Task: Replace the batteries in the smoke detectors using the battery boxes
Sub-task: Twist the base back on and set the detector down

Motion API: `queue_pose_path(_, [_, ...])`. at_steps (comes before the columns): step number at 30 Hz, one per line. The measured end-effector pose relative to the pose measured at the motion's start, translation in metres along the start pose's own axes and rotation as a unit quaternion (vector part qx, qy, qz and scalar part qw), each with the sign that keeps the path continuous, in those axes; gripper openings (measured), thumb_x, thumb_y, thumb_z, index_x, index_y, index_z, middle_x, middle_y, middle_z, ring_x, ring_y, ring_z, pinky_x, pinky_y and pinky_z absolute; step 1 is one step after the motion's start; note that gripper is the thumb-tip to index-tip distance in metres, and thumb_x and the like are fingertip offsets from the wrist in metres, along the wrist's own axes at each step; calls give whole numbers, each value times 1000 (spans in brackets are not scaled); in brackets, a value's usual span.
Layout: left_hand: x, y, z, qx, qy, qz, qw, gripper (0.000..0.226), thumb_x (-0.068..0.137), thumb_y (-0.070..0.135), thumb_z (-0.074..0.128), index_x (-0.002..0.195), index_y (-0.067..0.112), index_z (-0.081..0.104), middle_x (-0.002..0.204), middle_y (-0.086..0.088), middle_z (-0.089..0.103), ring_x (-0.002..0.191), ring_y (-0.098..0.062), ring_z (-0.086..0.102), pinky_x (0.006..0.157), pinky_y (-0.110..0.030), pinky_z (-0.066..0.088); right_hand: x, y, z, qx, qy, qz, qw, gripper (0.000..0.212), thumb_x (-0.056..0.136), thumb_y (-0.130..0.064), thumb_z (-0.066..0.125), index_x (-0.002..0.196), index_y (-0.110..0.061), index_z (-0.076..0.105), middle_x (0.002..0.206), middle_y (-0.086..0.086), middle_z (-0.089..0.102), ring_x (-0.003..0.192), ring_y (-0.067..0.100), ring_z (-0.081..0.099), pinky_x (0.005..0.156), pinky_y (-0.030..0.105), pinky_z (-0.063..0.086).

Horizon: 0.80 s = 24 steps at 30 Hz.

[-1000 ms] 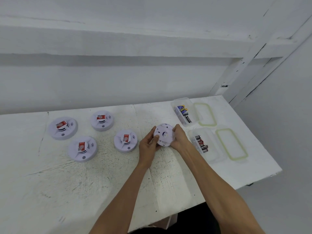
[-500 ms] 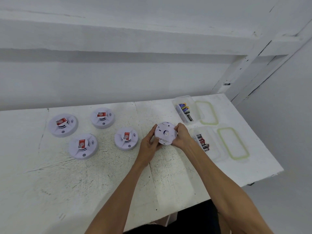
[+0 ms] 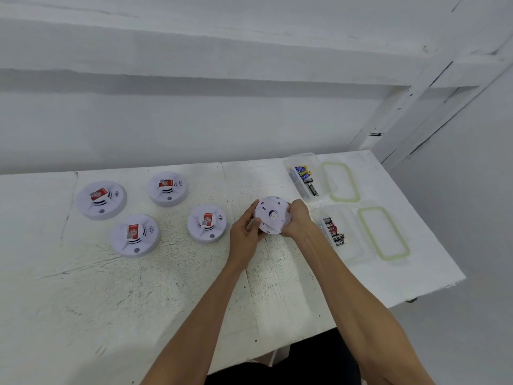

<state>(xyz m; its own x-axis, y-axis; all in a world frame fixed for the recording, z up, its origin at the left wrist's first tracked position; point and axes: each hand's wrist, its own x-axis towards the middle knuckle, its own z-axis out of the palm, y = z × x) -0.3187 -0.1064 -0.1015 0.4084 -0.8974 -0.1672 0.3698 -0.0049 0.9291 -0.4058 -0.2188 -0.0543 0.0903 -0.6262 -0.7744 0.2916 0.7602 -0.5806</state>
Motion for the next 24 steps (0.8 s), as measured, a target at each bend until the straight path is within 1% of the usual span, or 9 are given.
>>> queue_pose_path(3, [3, 0, 2, -19, 21, -14, 999, 42, 107, 10, 55, 149, 15, 56, 140, -6, 67, 122, -22, 69, 85, -33, 64, 3, 2, -4, 31, 1, -2, 1000, 26, 94, -17, 37, 90, -9, 62, 135, 18, 61, 120, 35, 58, 110, 56, 39])
queue_pose_path(5, [3, -1, 2, -30, 26, -23, 999, 40, 107, 10, 57, 146, 16, 58, 139, -6, 68, 121, -24, 70, 86, -36, 64, 5, 2, -6, 42, -7, -5, 999, 30, 95, -16, 36, 83, -7, 62, 125, 18, 62, 118, 33, 55, 112, 53, 37])
queue_pose_path(8, [4, 1, 1, -49, 24, -41, 998, 41, 106, 10, 58, 146, 19, 59, 136, -6, 70, 119, -24, 71, 87, -39, 64, 6, 3, -6, 33, -21, -12, 999, 27, 96, -12, 34, 85, -6, 58, 116, 20, 61, 111, 33, 58, 110, 49, 41])
queue_pose_path(10, [7, 1, -1, -65, 23, -63, 996, 40, 107, 10, 57, 146, 20, 58, 134, -9, 71, 118, -28, 71, 87, -41, 64, 4, 5, -7, 0, -51, -40, 998, 24, 94, -8, 34, 82, -5, 55, 112, 23, 63, 103, 35, 62, 101, 48, 48])
queue_pose_path(13, [7, 5, -3, -72, 37, -72, 994, 38, 106, 9, 56, 143, 20, 57, 132, -11, 71, 118, -31, 71, 81, -36, 65, -9, 10, -15, -64, -75, -97, 990, 26, 91, -7, 39, 69, -11, 53, 82, 11, 63, 79, 26, 59, 72, 36, 52])
queue_pose_path(16, [2, 7, -4, -53, 8, -46, 997, 40, 106, 7, 56, 143, 22, 57, 131, -5, 71, 117, -25, 72, 85, -33, 63, -11, 16, -29, -165, -128, -183, 961, 31, 94, -7, 40, 99, -4, 70, 102, 11, 73, 94, 25, 68, 79, 33, 56])
queue_pose_path(19, [1, 7, -5, -32, -14, -38, 999, 43, 104, 3, 54, 138, 27, 61, 130, -3, 72, 117, -22, 72, 89, -32, 62, -7, 18, -42, -234, -171, -225, 930, 43, 88, -10, 43, 128, 1, 57, 121, 13, 67, 110, 26, 61, 90, 35, 52])
queue_pose_path(21, [2, 6, -7, 0, -21, -26, 999, 44, 103, 4, 55, 141, 26, 61, 131, -3, 72, 118, -18, 71, 92, -32, 61, -10, 19, -53, -287, -158, -256, 909, 49, 88, -5, 48, 137, -11, 54, 130, -1, 64, 118, 16, 59, 98, 31, 49])
queue_pose_path(24, [5, -2, -9, 82, -15, 0, 997, 48, 102, 6, 59, 147, 23, 58, 132, -3, 71, 119, -16, 69, 93, -35, 62, -14, 25, -69, -402, -184, -338, 831, 66, 91, 8, 54, 148, -22, 43, 142, -19, 51, 131, 2, 50, 105, 22, 46])
